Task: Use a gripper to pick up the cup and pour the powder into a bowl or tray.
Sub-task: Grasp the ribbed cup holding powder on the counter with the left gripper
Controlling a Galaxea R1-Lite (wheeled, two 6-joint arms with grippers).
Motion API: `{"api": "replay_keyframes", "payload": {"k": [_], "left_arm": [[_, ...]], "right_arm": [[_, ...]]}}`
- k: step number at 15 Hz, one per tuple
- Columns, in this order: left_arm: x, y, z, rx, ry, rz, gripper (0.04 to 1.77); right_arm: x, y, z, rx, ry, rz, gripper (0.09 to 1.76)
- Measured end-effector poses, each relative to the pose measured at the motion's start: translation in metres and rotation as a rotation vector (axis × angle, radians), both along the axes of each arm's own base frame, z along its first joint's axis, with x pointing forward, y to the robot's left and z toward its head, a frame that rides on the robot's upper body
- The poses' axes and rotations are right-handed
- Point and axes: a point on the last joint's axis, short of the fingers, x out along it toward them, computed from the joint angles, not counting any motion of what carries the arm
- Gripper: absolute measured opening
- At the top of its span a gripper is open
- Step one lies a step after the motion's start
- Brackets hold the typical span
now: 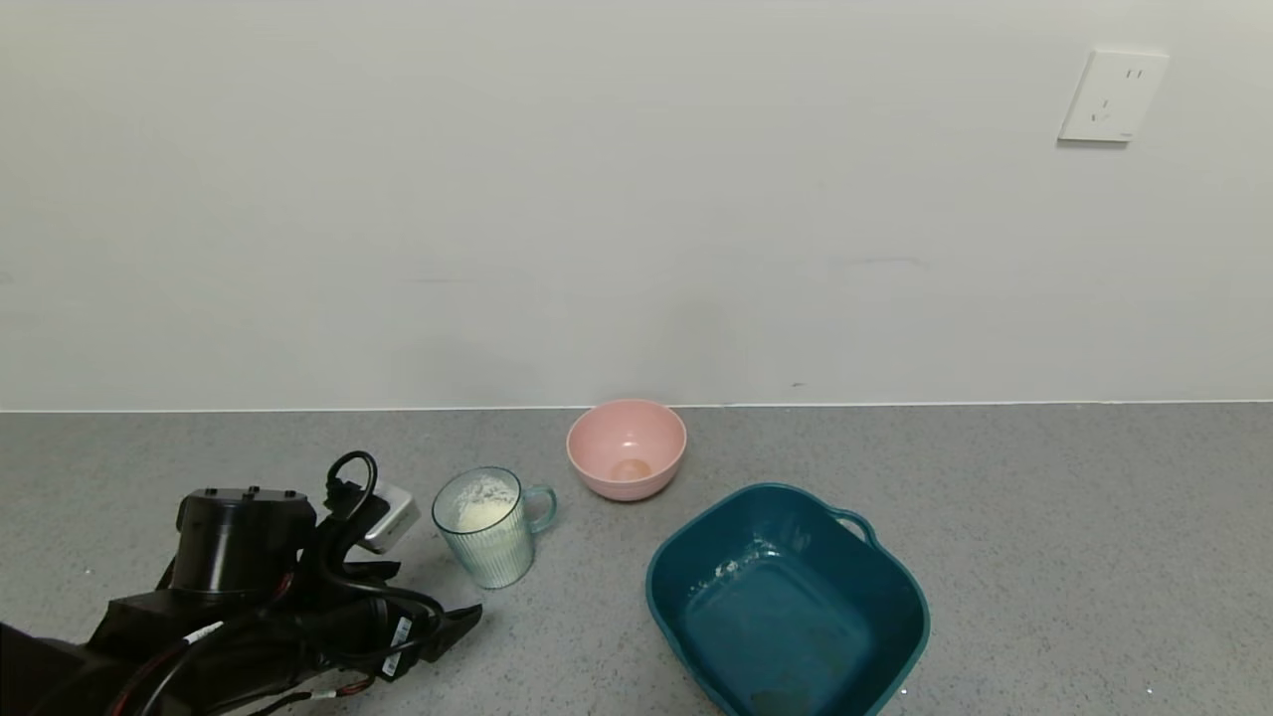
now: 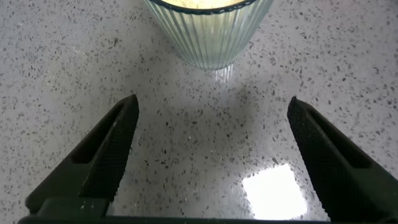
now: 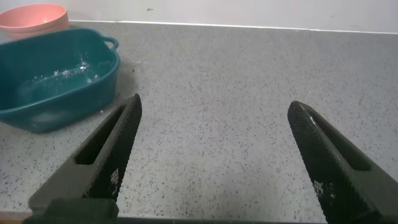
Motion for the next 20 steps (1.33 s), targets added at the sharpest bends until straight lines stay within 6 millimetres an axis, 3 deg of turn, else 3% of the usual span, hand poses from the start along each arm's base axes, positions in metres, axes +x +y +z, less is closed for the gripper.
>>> {"api": "replay_keyframes", "payload": {"k": [8,14,20], "left_arm": [[0.026,-0.003,-0.024,-0.026,-0.124,0.006,1.72],[0.031,-0.005,-0.039,-0.050,-0.258,-0.002,1.72],[0.030,-0.006,-0.054,-0.088,-0.225,-0.045,1.72]], "right_arm": [[0.000,0.000,0.000,0.000,0.000,0.000,1.71],[0.000,0.000,0.000,0.000,0.000,0.000,1.71],[0.000,0.000,0.000,0.000,0.000,0.000,1.71]]}}
